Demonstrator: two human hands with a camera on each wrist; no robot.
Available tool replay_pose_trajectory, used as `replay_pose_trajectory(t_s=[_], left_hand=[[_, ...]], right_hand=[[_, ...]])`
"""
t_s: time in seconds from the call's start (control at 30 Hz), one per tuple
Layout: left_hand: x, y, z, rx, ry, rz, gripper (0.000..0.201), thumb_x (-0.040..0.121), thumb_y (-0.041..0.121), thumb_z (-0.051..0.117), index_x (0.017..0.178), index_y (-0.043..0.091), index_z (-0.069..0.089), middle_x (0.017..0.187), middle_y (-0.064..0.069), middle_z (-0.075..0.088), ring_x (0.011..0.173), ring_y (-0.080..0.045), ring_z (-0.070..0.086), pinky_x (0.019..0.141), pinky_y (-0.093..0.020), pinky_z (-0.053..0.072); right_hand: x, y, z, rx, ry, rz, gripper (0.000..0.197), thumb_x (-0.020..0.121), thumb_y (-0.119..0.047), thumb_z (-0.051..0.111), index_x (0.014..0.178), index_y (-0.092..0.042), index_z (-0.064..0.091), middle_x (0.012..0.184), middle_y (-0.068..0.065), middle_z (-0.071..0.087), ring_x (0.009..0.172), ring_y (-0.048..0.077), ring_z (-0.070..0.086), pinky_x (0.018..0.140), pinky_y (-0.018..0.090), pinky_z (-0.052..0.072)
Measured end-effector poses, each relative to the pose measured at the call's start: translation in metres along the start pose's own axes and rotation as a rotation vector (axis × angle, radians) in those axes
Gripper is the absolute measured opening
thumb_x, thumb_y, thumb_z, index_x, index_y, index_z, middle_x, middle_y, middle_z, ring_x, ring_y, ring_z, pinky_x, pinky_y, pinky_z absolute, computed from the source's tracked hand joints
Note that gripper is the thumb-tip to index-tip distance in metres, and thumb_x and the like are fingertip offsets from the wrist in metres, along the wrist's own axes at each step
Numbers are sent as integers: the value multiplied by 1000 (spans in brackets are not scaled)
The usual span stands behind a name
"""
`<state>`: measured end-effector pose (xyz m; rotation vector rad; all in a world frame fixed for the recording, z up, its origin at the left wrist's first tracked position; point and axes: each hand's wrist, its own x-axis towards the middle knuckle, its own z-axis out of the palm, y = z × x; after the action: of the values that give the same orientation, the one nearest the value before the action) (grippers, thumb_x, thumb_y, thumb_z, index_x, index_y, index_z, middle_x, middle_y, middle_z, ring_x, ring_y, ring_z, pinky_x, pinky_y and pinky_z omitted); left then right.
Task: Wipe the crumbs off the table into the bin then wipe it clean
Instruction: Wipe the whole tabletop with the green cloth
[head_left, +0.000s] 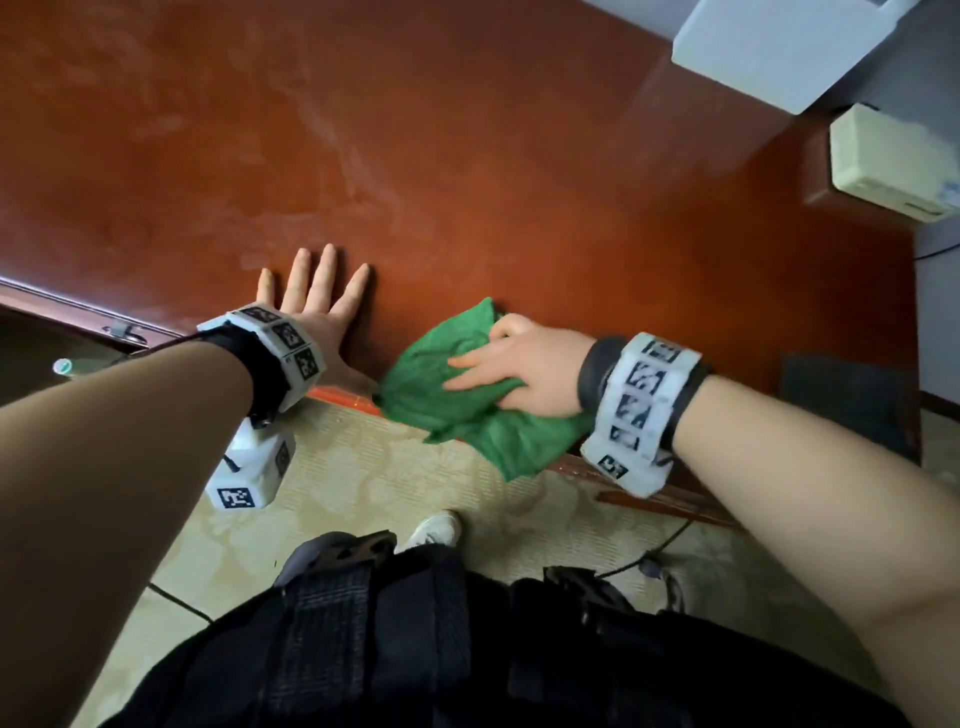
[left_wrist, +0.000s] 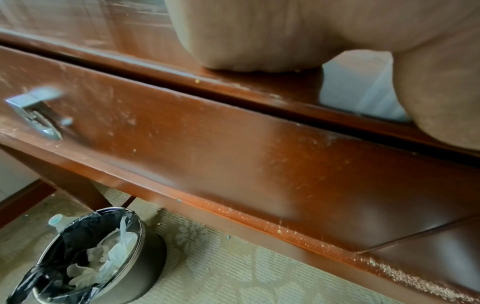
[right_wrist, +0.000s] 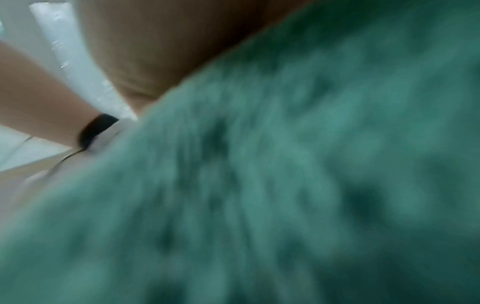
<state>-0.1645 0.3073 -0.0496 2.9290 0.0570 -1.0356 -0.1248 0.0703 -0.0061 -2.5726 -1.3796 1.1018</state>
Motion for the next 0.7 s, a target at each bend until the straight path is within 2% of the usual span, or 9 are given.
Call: replay_pose_trajectory(t_s=[0.07, 0.17, 0.23, 0.27, 0.33, 0.43, 0.5, 0.57, 0.7], left_hand=[[1, -1, -1, 0, -11, 0, 137, 52, 79, 65, 141, 33, -29, 149, -4, -37, 139, -26, -29, 113, -52, -12], [1, -1, -2, 2, -41, -1, 138, 52, 80, 64, 140, 33, -32, 147, -3, -40, 138, -26, -31, 112, -52, -13], [1, 0, -1, 6, -43, -8, 138, 52, 79, 65, 139, 33, -32, 147, -3, -40, 138, -26, -31, 112, -52, -13], [2, 0, -2, 7, -43, -12, 138, 52, 79, 65, 139, 33, -32, 147, -3, -40, 138, -26, -31, 112, -52, -13], [2, 1, -3, 2, -45, -9, 139, 52, 79, 65, 139, 33, -32, 147, -3, -40, 138, -26, -31, 112, -52, -12], [-3, 0, -5, 3, -36, 1, 138, 52, 80, 65, 141, 33, -30, 148, -4, -37, 139, -26, -29, 113, -52, -11], [-4, 1, -5, 8, -18, 7, 136, 53, 79, 64, 142, 32, -28, 149, -5, -35, 139, -27, -28, 114, -52, -9], [-5, 1, -5, 7, -11, 11, 135, 55, 78, 64, 143, 31, -27, 150, -5, -35, 139, -27, -28, 114, -52, -9], [-5, 0, -5, -1, -29, 6, 134, 56, 77, 64, 141, 32, -30, 148, -4, -38, 138, -26, -30, 113, -52, -12]], right_hand=[[-2, 33, -13, 51, 142, 114, 52, 92, -18, 51, 139, -37, 38, 148, -13, 36, 128, 24, 27, 110, 28, 19], [0, 79, -20, 112, 372, 645, 51, 96, -26, 42, 144, -36, 29, 151, -6, 30, 134, 31, 23, 112, 35, 20], [6, 84, -13, 259, 444, 849, 50, 95, -28, 41, 143, -38, 29, 151, -7, 28, 133, 30, 23, 111, 36, 25], [9, 77, -7, 273, 471, 835, 50, 95, -27, 42, 142, -40, 31, 151, -9, 28, 133, 29, 23, 111, 36, 26], [10, 49, 6, 209, 443, 623, 51, 94, -23, 44, 139, -43, 34, 150, -13, 28, 133, 27, 21, 111, 35, 27], [3, -4, 21, 121, 236, 226, 60, 89, -11, 46, 134, -49, 39, 150, -19, 27, 132, 23, 17, 106, 33, 28], [-5, -19, 22, 49, 90, 89, 61, 88, -7, 45, 134, -47, 41, 149, -20, 28, 130, 20, 20, 102, 28, 29], [-10, -8, 11, 61, 43, 88, 57, 90, -8, 46, 135, -43, 42, 147, -17, 33, 129, 20, 23, 107, 28, 23], [-1, 42, -12, 213, 397, 499, 49, 96, -22, 43, 142, -36, 33, 150, -7, 32, 136, 25, 24, 110, 28, 16]])
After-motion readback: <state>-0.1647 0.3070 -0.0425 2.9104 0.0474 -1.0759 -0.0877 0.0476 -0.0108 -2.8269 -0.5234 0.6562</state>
